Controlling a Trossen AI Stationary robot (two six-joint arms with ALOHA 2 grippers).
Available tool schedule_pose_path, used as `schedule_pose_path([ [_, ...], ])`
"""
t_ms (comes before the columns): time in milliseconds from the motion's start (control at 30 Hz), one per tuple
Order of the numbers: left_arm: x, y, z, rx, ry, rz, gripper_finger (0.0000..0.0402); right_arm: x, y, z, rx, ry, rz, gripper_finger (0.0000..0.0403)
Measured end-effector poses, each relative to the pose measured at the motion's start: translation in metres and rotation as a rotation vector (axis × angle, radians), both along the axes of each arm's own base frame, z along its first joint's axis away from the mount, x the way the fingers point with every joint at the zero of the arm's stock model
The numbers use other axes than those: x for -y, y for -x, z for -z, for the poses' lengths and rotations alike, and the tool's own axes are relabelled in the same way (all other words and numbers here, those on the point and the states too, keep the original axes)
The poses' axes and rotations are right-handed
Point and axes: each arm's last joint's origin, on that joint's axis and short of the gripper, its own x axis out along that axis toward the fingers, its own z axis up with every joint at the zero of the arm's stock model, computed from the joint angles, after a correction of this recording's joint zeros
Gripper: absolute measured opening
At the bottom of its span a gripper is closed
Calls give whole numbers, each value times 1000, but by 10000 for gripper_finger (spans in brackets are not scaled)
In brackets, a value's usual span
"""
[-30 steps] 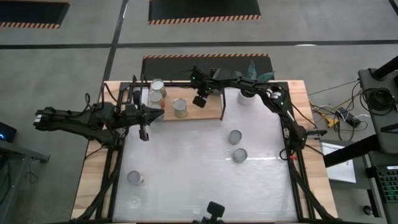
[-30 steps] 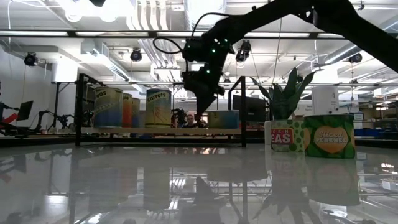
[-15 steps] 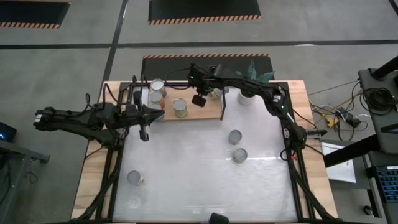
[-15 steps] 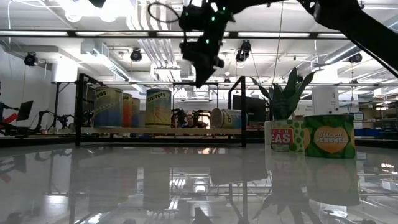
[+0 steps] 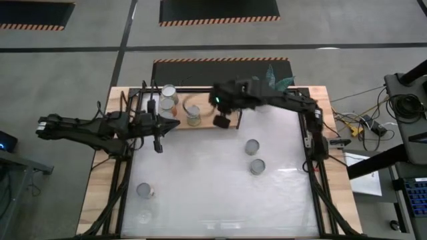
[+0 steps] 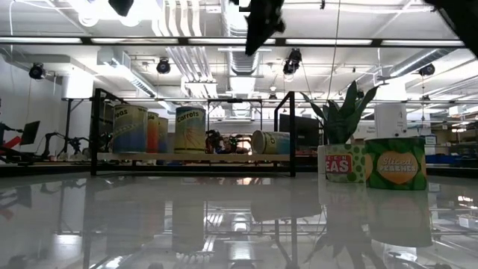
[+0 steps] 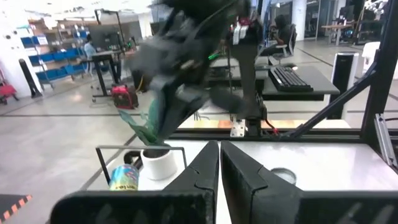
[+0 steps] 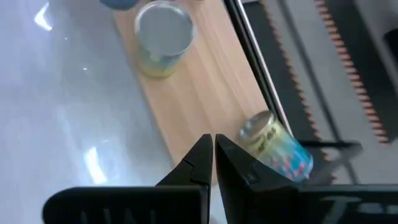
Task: Pick and place cans onto a shelf
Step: Put the canned cherries on the shelf
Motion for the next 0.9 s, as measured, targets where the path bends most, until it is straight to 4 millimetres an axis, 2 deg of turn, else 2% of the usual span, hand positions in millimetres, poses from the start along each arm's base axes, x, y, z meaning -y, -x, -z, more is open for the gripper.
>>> schedule_pose_path([
  [200,2,-26,-1,-67,31,-3,0,-68,35,-5,39,80,-32,8],
  [367,0,-64,-3,-244,7,-29,0,-102,75,-6,165,62,-93,8],
  [500,-16,-102,-10,-396,-62,-73,0,-110,106,-1,285,49,-115,8],
  [667,-56,-155,-6,-528,-49,-56,0,-109,136,8,410,55,-162,8],
  [733,-77,-173,2,-555,-29,-48,0,-107,146,10,459,66,-178,8],
  [900,-124,-204,37,-596,17,-110,0,-102,164,15,533,114,-229,8],
])
